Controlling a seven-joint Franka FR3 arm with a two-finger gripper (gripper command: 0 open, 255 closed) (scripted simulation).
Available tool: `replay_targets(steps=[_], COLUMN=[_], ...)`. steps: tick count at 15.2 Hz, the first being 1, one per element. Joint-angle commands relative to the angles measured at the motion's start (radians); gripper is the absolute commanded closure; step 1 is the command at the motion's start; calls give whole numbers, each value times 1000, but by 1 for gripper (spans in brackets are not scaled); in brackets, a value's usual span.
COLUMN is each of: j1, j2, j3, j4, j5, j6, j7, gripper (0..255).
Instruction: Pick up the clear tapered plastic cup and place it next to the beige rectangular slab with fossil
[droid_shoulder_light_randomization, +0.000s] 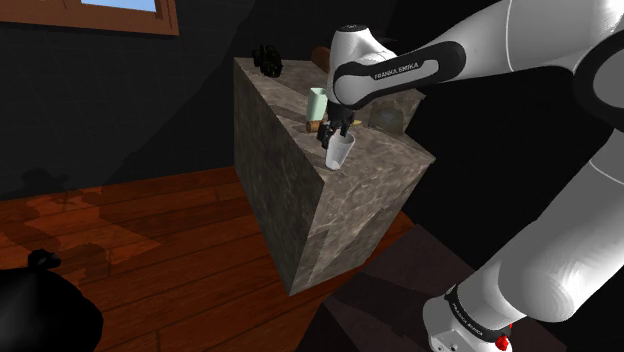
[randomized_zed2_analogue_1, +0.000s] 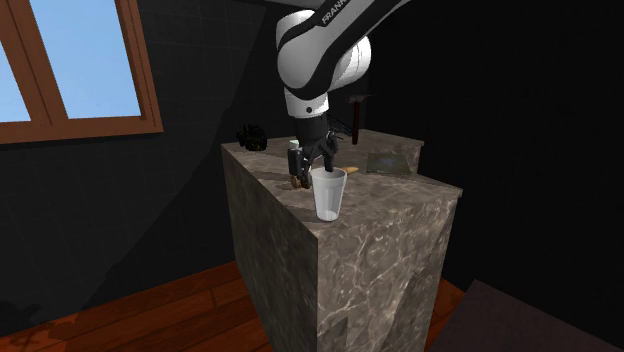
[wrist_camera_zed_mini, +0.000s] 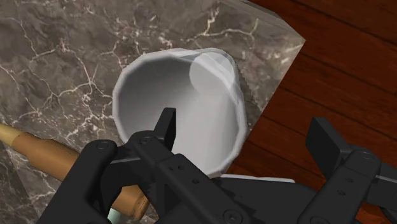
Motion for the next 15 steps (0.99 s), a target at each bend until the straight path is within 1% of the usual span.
replay_targets(steps=[1, 4, 12, 13, 15], j1=[-3, -6, -6, -6, -6], j2=[17, 33, 33, 33, 33], j3=[-3, -6, -6, -6, -6], j4=[-11, -25, -25, -25, -25], j5=[-5, -11, -11, -11, -11], j6=[28, 60, 60, 60, 60], j7=[2, 5, 5, 5, 5], gripper=[0, 0, 0, 255, 255])
